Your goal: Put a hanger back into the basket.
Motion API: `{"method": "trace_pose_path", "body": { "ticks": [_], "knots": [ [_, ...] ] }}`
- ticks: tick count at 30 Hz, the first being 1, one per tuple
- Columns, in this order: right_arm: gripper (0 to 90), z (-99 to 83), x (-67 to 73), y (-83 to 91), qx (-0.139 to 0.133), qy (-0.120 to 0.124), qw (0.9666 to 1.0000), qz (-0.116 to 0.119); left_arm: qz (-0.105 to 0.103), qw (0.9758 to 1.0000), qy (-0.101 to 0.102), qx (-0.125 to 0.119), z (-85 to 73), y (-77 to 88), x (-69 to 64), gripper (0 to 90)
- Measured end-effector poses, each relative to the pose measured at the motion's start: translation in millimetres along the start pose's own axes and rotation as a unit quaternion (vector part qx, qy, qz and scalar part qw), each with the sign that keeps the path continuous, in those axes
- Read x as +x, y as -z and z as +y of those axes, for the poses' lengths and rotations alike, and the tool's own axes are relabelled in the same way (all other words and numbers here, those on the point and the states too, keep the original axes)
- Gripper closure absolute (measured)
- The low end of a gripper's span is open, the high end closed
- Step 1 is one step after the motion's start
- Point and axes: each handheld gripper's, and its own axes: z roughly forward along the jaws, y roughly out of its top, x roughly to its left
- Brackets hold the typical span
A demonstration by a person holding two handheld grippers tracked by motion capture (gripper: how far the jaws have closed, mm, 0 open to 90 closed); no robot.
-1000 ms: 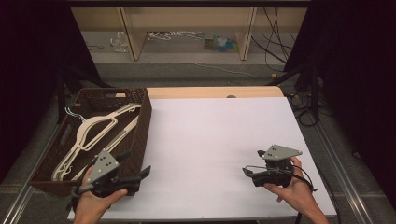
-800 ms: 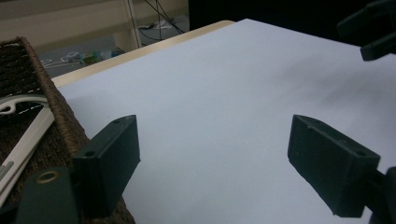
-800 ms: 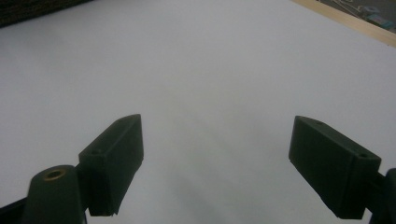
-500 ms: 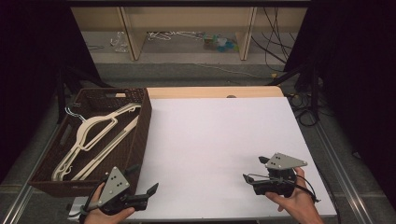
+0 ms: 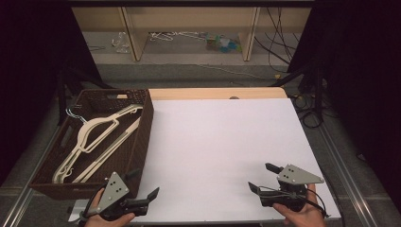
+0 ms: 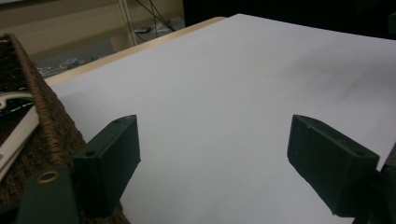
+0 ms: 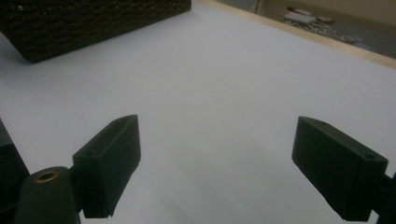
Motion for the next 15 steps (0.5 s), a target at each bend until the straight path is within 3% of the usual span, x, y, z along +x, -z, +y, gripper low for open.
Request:
{"method": "trace_pose_path", "body": {
  "ticks": [5,8,13,15],
  "knots": [
    [16.1,-0.5,-2.4,2.6,-0.013,-0.006,0.9999,-0.003,0.005,0.9999,0.008,-0.006,0.8,3.3,2.7,17.0],
    [16.1,-0.4,-1.4,2.4,-0.022,0.001,0.9997,-0.009,0.002,0.9999,0.005,-0.012,1.0,2.4,1.3,17.0],
    [16.2,-0.1,-0.6,2.4,-0.031,-0.005,0.9995,0.001,-0.005,0.9999,-0.003,-0.010,0.3,0.0,0.2,17.0],
    [16.2,-0.8,-1.2,2.5,-0.023,-0.004,0.9997,-0.005,-0.006,0.9999,-0.003,-0.009,0.0,-0.2,0.0,17.0]
  ]
}}
